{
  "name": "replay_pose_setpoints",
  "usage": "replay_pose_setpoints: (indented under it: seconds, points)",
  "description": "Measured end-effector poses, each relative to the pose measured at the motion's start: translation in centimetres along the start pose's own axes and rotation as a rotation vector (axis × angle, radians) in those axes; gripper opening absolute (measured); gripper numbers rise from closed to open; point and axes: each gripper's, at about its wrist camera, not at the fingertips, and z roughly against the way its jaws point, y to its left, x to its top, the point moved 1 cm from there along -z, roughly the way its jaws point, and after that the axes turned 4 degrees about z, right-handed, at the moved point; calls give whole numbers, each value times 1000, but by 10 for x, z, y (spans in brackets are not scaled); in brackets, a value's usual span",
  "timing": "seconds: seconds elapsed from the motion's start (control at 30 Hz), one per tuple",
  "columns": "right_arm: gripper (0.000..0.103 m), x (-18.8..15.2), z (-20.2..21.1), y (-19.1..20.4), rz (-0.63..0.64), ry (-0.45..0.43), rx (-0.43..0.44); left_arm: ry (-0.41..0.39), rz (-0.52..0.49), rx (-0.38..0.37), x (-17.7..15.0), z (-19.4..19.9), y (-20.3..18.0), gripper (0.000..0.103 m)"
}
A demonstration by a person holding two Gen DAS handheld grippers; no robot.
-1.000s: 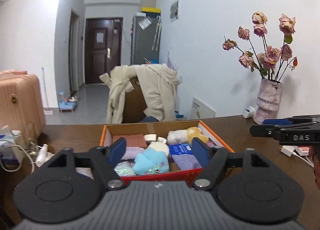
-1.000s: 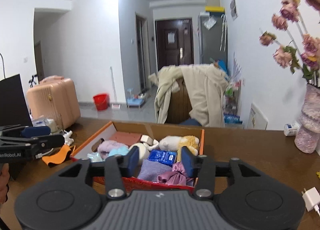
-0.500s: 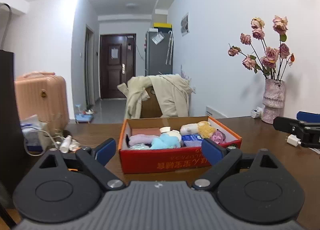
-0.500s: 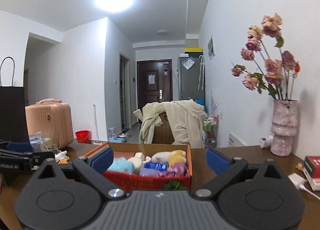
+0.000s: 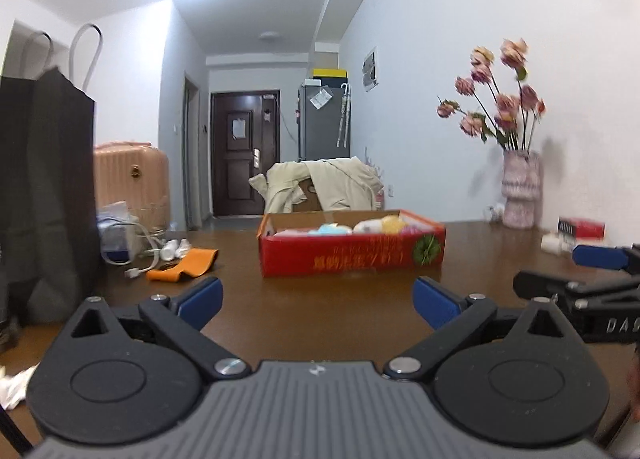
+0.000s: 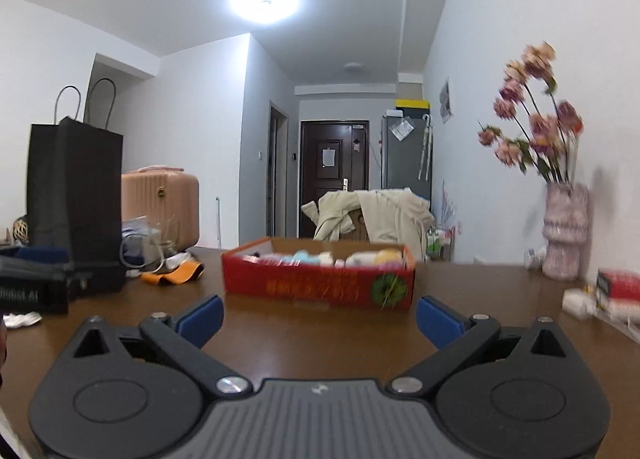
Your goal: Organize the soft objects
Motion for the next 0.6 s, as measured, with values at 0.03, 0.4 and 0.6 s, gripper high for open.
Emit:
replay_pose_setpoints:
  seconds: [0.03,0.4,0.6]
  points:
    - [103,-10,10,4,-21,-11,-1,-4,-19,10,-8,9,-1,103]
    - [103,-44,72,18,-46,-70,-83,-27,11,63,-33,46,6,103]
    - [103,-45,68,16,-62,-45,-81,-18,10,52,-32,45,8,103]
